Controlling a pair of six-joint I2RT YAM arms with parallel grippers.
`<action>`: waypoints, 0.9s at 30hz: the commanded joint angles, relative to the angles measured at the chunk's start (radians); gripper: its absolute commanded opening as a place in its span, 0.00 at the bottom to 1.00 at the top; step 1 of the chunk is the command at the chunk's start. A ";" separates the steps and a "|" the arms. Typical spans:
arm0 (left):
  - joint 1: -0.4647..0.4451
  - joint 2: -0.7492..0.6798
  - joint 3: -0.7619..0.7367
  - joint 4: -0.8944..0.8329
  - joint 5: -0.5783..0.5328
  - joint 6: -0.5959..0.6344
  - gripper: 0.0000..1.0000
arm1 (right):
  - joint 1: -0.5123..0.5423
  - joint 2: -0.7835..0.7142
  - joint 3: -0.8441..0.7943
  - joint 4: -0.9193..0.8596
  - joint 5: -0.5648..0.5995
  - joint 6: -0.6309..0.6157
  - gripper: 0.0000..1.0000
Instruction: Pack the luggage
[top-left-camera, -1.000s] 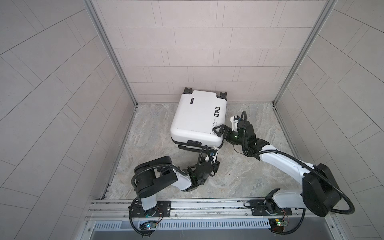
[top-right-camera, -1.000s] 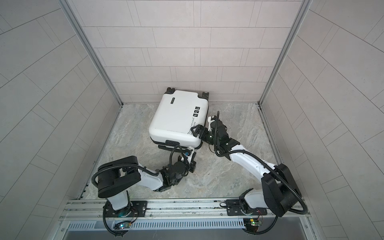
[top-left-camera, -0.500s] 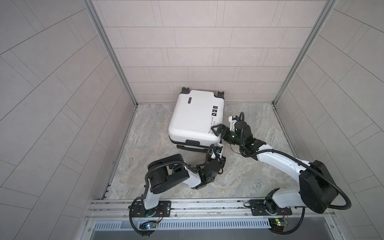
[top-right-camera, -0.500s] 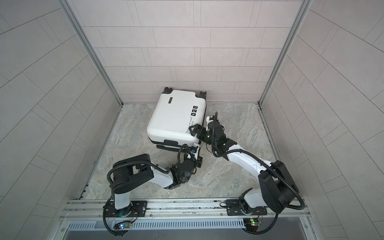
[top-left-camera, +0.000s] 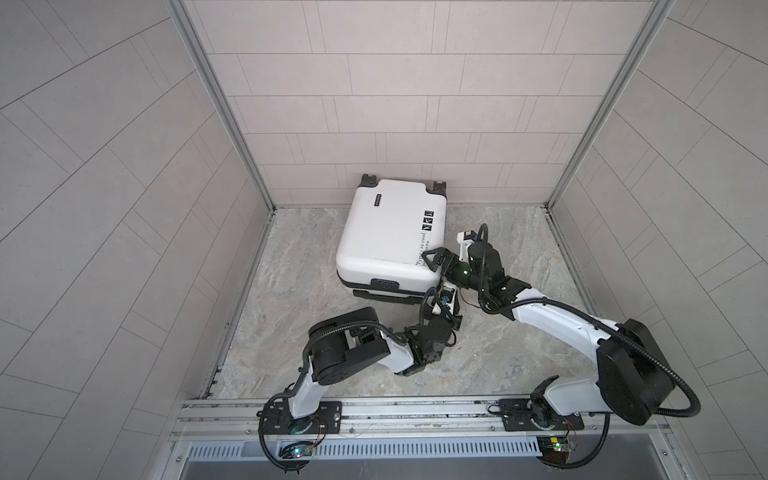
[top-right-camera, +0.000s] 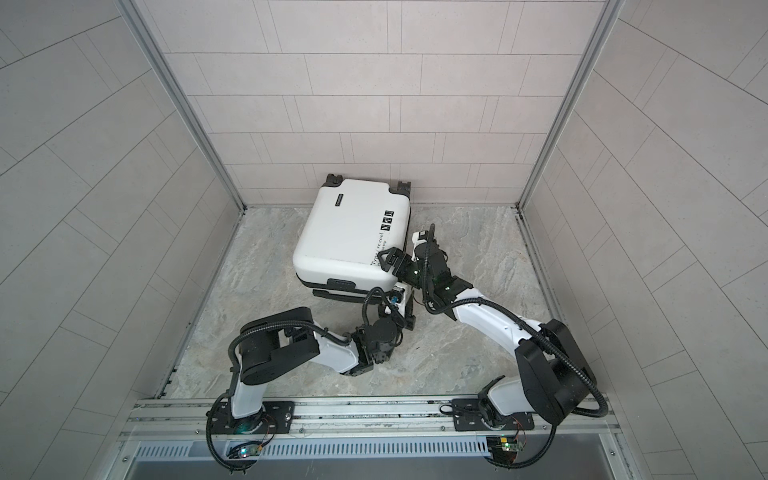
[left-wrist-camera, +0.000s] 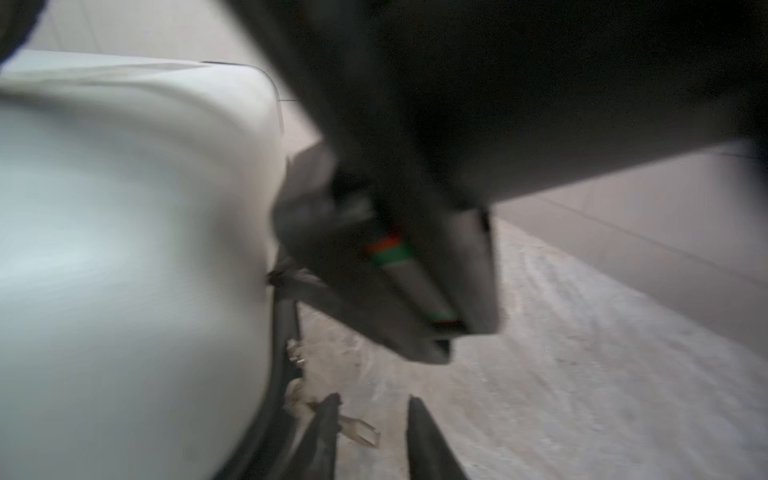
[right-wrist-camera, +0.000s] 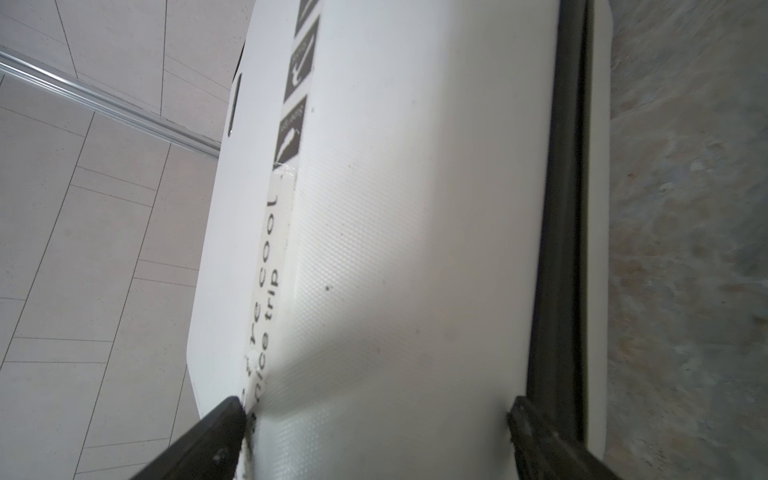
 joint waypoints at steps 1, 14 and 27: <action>-0.052 -0.080 -0.052 0.083 0.044 0.021 0.77 | 0.000 -0.008 0.016 -0.090 -0.114 -0.015 1.00; -0.109 -0.502 -0.103 -0.538 -0.029 0.093 1.00 | -0.273 -0.124 0.172 -0.394 -0.150 -0.212 1.00; -0.103 -0.623 0.124 -0.575 -0.348 0.617 1.00 | -0.322 -0.152 0.413 -0.717 0.119 -0.468 1.00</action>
